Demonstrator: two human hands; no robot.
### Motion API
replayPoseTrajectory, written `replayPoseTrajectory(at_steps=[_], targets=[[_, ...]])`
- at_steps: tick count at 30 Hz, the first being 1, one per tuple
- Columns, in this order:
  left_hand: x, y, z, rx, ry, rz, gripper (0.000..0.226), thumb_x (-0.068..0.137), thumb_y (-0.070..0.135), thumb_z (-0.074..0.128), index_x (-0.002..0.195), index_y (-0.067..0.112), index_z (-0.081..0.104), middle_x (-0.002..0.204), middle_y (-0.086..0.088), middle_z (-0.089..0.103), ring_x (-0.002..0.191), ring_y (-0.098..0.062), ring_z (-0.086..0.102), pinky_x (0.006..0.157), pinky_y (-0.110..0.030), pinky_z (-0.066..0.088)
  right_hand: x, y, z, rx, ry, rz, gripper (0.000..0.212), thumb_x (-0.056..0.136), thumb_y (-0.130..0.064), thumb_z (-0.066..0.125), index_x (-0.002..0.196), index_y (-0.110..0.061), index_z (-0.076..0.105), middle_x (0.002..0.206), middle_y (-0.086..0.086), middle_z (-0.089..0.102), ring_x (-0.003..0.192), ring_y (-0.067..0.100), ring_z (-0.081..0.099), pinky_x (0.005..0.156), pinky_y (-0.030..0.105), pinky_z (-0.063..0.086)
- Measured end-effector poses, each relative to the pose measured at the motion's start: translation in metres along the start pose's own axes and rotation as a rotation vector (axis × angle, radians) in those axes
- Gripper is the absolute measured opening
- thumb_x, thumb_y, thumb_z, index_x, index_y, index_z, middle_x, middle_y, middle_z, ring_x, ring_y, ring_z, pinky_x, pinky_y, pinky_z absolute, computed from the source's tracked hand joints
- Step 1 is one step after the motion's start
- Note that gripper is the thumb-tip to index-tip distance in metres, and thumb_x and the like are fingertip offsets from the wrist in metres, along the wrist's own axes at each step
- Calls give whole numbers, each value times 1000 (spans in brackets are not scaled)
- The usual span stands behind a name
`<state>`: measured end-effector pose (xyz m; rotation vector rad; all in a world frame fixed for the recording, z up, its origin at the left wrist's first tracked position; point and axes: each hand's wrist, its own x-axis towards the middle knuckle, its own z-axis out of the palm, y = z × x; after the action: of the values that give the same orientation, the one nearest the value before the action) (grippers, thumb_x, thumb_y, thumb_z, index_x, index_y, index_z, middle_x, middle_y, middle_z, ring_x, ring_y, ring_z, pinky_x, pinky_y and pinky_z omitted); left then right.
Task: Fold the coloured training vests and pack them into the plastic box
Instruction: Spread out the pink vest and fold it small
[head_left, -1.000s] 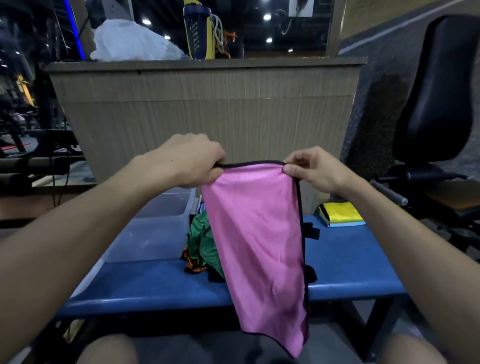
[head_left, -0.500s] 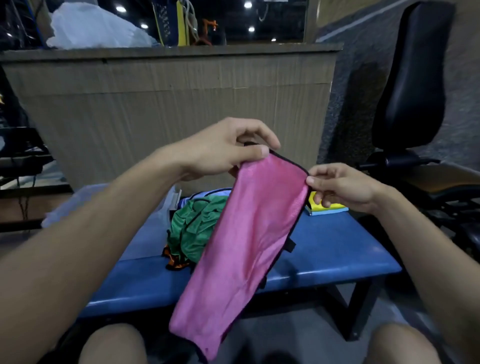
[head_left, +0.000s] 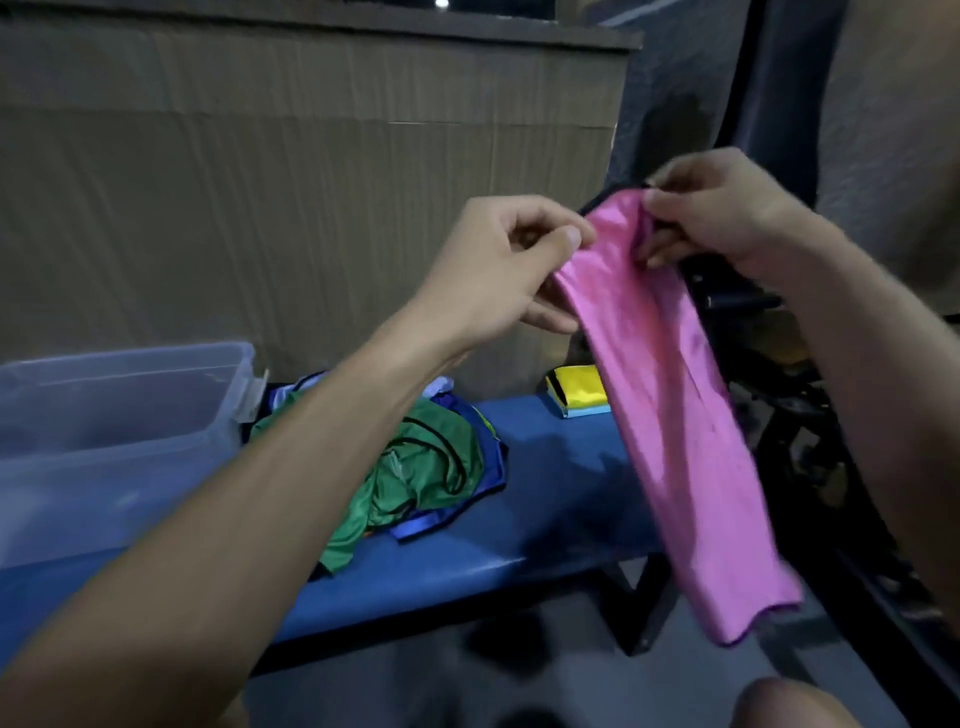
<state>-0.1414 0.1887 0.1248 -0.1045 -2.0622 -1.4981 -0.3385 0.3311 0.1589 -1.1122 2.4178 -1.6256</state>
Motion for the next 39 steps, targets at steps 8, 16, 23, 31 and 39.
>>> replayPoseTrajectory(at_steps=[8,16,23,31,39], targets=[[-43,-115,-96,371,321,-271,17,100,12,62,91,20,74,70,-1,73,58,-21,74,59,-44,63,69,34,213,-399,-157,-185,16,90,-8,61,78,-15,69,77,7,73,78,26,72,78,43,59],[-97,-184,-169,1143,243,-471,23,99,14,52,80,10,66,70,-6,65,63,-23,61,63,-40,52,63,85,381,-137,-333,-218,10,91,-10,67,94,-13,76,86,-2,74,85,14,66,79,23,45],[-86,-182,-167,1443,-69,-640,24,105,38,40,111,23,57,111,-6,67,104,-28,65,80,-36,48,47,91,389,14,-285,-324,32,93,-4,65,124,-10,69,120,6,64,102,16,67,92,18,44],[-45,-267,-116,1407,-250,-206,37,101,41,47,130,24,61,130,2,59,116,-25,53,97,-43,47,6,175,275,-9,28,-153,11,92,-14,67,99,-19,74,100,-5,72,89,13,68,80,30,54],[-34,-294,-60,1351,-144,114,24,80,17,72,104,21,73,103,0,66,94,-28,60,78,-44,53,-34,291,133,-337,459,346,20,85,-10,70,105,-13,71,102,6,71,91,27,69,84,38,51]])
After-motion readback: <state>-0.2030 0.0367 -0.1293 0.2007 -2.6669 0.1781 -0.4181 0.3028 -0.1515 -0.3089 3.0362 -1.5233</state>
